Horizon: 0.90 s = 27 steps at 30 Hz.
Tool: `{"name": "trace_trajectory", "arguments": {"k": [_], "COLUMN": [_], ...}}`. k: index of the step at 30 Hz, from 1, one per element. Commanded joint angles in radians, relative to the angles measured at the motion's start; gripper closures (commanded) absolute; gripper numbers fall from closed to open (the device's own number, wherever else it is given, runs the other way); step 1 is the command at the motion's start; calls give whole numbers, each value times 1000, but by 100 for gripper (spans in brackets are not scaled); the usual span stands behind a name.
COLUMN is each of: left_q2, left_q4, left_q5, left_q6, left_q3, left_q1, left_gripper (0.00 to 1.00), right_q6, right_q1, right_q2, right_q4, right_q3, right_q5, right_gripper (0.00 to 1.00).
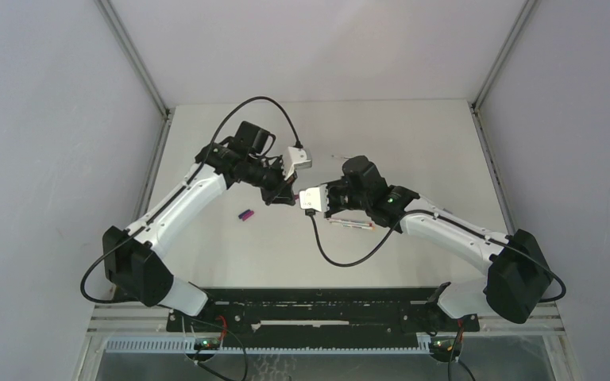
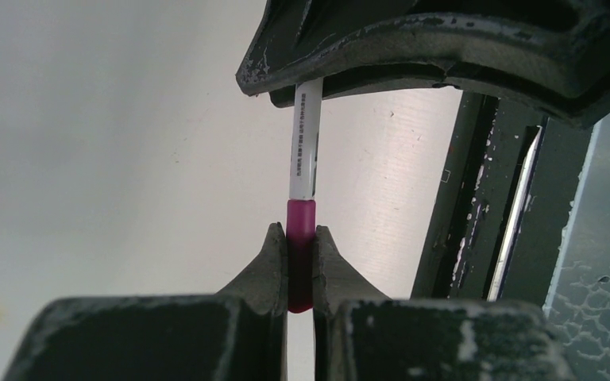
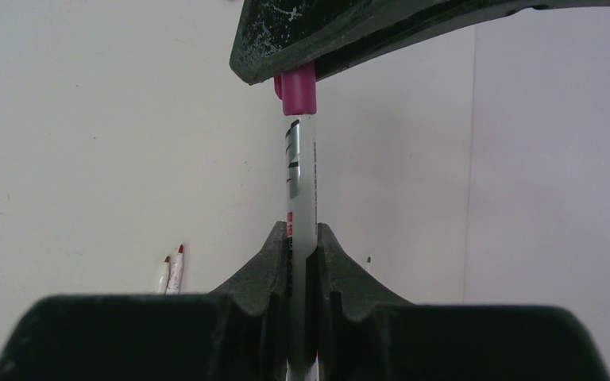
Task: Open the pen caps
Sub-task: Open the pen cap from the pen.
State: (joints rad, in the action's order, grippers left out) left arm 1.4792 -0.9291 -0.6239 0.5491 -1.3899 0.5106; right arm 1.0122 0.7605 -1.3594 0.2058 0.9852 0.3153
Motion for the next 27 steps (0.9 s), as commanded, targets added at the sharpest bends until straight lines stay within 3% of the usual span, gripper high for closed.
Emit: {"name": "trace_trajectory", "arguments": {"k": [1,10,27], "left_q2": [-77,-93,-20], "left_q4": [-18,-16,-122], "left_q5": [232,240,35], "left_q6": [-16,-11,-3], "left_q3": [39,43,-35], "left_q1": [-42,-34,-113], "left_gripper": [100,100,100], "right_q6": [-2,-8,23], "right_q1": [-49,-50,-53], "right_q2": [16,4,18], "right_q4": [146,121,93], "right_q3": [6,5,-14], "right_q5": [-90,-147,-199], "right_gripper": [100,100,100]}}
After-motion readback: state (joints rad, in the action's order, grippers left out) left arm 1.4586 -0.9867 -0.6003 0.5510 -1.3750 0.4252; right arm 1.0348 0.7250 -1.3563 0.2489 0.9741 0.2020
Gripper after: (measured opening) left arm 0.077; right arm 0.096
